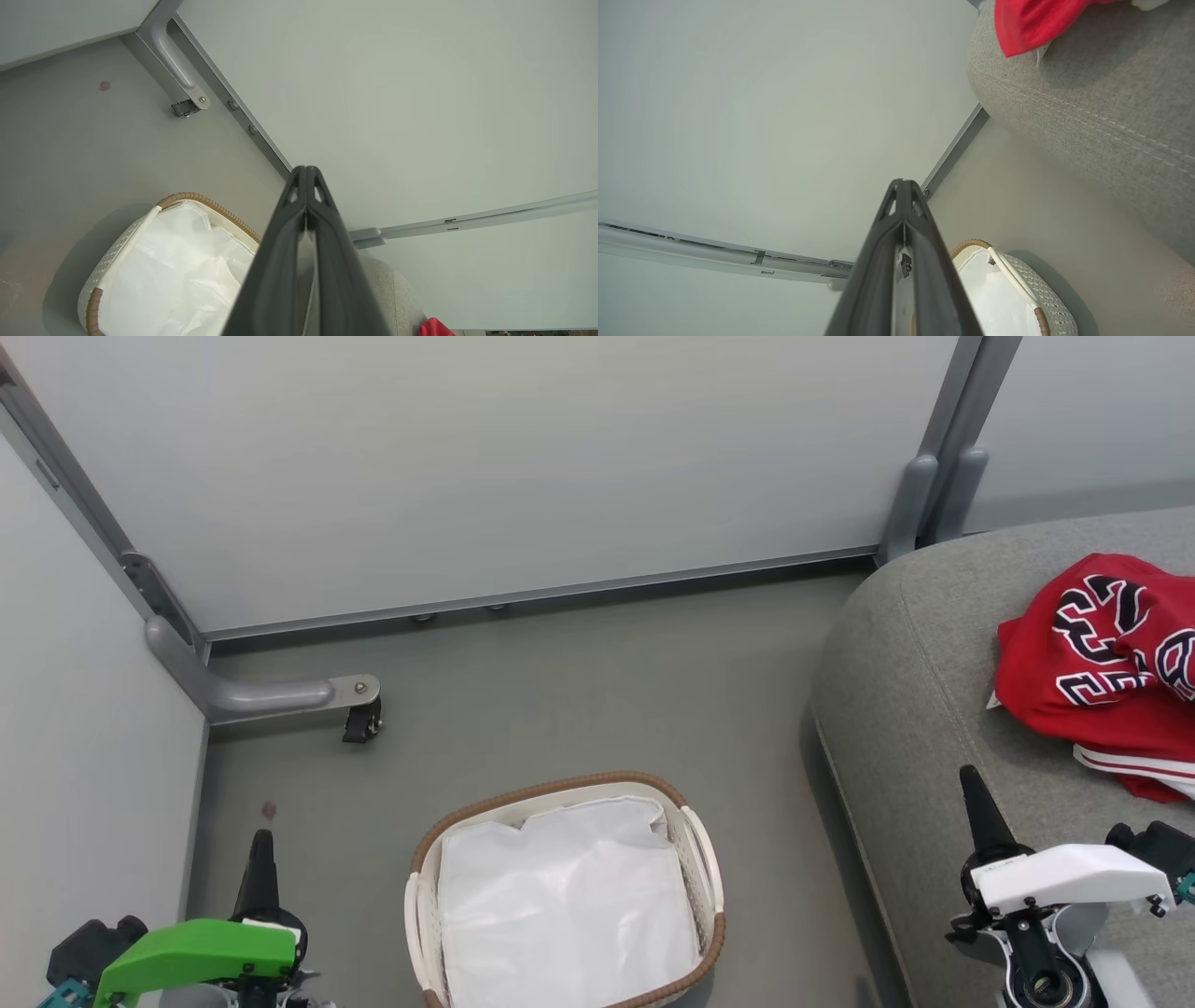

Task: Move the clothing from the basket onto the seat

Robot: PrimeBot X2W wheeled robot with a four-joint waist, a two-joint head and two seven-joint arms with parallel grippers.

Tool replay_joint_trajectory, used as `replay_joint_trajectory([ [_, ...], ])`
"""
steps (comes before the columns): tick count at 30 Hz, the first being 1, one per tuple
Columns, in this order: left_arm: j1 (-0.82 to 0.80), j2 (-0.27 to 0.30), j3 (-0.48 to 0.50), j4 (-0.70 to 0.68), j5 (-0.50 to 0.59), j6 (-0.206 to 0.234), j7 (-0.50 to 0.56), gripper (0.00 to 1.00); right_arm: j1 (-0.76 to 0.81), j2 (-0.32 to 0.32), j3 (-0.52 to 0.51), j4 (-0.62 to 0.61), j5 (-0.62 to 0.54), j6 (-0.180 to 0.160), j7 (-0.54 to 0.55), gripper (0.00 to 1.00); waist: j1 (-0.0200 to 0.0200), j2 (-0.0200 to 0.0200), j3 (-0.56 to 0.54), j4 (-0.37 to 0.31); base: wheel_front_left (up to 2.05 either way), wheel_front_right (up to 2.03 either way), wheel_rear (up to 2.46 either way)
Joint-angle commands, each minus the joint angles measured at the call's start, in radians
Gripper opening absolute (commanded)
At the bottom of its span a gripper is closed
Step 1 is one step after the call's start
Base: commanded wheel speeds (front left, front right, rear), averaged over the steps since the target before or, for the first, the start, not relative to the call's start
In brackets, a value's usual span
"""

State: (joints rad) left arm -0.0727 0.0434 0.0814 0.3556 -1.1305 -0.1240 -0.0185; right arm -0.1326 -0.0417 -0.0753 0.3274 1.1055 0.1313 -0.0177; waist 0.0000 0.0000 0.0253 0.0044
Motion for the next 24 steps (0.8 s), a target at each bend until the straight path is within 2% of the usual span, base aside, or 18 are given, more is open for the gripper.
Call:
replay_joint_trajectory([
  [1,-0.023,0.007,0.005,-0.017,-0.028,-0.006,0.008,0.00,0.005,-0.007,-0.004,-0.016,0.029,0.000,0.006,0.00,0.0000,0.0000,0.000,0.000,0.00,0.00,0.00],
  [24,-0.034,0.009,0.019,-0.060,-0.235,-0.008,0.065,0.00,0.015,-0.009,-0.021,-0.048,0.247,-0.001,0.065,0.00,0.0000,0.0000,-0.009,-0.002,0.00,0.00,0.00],
])
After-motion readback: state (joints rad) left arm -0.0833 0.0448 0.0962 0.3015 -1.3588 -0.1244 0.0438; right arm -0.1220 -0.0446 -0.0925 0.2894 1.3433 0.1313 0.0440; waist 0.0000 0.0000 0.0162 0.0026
